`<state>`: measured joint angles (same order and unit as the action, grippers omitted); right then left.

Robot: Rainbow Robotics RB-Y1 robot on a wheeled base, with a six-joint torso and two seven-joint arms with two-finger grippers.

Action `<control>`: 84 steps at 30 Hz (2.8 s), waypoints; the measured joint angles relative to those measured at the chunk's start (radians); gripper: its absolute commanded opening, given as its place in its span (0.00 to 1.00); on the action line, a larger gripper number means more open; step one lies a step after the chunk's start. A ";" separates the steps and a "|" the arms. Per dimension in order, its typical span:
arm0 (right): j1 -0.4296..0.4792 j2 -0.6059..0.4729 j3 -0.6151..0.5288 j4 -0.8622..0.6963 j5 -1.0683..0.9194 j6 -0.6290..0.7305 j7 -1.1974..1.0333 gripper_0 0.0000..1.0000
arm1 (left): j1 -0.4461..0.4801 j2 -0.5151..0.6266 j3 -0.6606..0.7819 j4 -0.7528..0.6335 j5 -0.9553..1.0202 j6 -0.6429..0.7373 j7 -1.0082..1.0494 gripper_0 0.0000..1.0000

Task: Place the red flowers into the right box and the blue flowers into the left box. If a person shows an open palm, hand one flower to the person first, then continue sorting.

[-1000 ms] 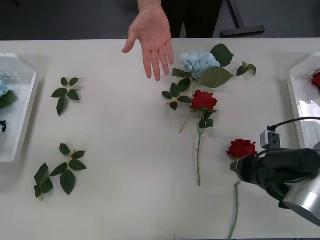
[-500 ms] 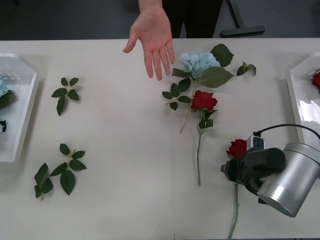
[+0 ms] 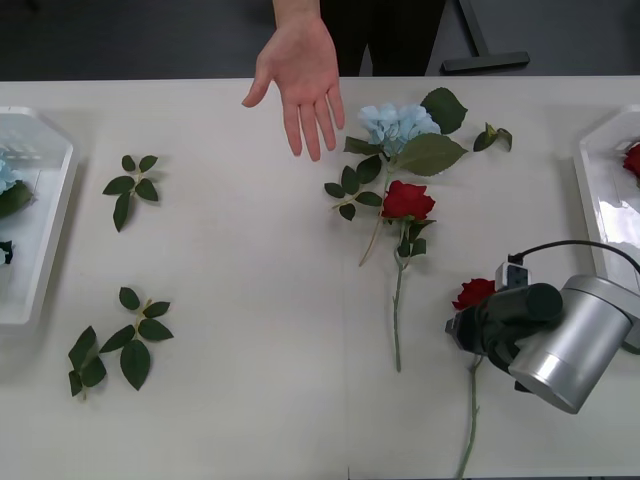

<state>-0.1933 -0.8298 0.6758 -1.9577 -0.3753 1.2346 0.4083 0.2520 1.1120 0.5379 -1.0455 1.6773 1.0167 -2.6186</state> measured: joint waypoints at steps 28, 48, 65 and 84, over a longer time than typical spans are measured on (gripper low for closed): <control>0.000 -0.002 0.027 0.045 -0.027 -0.089 0.090 0.96 | 0.000 0.000 0.000 0.001 0.000 0.000 0.000 1.00; 0.000 -0.003 0.027 0.071 -0.051 -0.095 0.115 0.00 | 0.000 0.000 0.000 0.001 0.000 0.000 0.000 1.00; -0.006 -0.003 -0.021 0.065 -0.138 -0.085 0.115 0.00 | 0.000 0.000 0.000 0.001 0.000 0.000 0.000 1.00; -0.372 0.056 -0.347 0.204 -0.499 -0.659 0.715 0.00 | 0.000 0.001 0.000 0.004 0.000 0.000 0.000 1.00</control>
<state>-0.5649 -0.7739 0.3287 -1.7541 -0.8744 0.5755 1.1232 0.2520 1.1130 0.5379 -1.0419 1.6774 1.0165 -2.6187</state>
